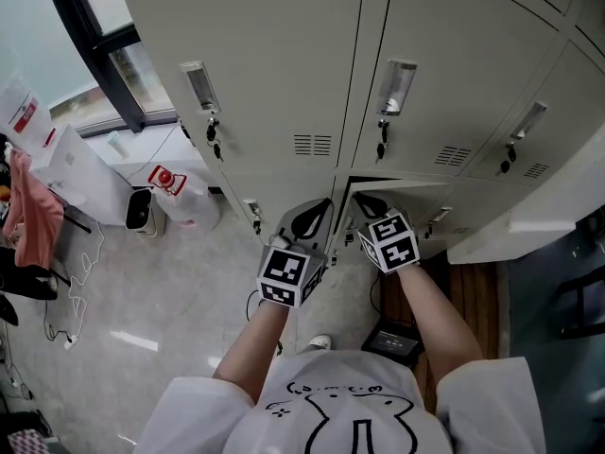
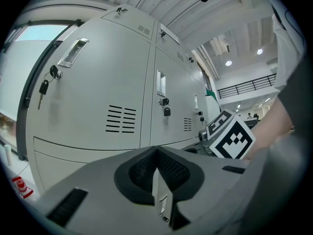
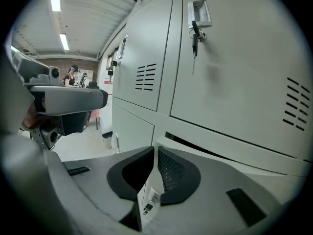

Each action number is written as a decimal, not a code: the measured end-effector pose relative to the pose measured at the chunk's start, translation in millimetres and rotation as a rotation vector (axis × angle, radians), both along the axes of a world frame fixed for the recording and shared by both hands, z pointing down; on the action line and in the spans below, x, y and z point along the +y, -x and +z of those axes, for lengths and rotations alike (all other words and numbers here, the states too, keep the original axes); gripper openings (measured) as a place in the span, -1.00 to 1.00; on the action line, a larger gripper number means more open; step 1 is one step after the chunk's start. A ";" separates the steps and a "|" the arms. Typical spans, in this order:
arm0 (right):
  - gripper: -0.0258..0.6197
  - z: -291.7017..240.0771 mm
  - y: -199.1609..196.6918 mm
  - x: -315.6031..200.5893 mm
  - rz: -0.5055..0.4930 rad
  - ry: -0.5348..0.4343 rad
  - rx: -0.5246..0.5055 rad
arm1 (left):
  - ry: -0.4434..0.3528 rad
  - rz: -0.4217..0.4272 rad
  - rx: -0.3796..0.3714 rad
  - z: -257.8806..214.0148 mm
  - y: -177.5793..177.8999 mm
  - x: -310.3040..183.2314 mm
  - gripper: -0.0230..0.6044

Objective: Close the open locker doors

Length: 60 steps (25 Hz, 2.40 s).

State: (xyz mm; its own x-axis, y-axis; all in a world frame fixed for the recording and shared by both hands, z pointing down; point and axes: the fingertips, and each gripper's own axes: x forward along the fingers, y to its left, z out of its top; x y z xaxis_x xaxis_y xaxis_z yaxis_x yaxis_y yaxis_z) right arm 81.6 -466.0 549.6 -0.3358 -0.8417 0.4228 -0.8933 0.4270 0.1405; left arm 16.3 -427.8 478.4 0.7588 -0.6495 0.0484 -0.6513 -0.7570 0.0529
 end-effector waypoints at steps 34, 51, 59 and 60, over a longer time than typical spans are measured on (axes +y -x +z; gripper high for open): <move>-0.87 -0.1 -16.4 -27.9 0.048 -0.007 0.008 | 0.003 -0.005 -0.008 2.5 -3.7 -14.1 -0.86; -0.90 -49.6 -4.8 28.7 -0.003 -0.135 -0.080 | -0.030 -0.003 0.002 -16.5 -4.2 20.4 -0.86; -0.89 -79.1 -13.2 68.4 0.008 -0.188 -0.134 | -0.060 -0.028 0.007 -32.0 -14.5 53.8 -0.86; -0.89 -80.5 -15.7 74.3 0.011 -0.185 -0.135 | -0.064 -0.031 0.008 -34.5 -16.2 59.2 -0.86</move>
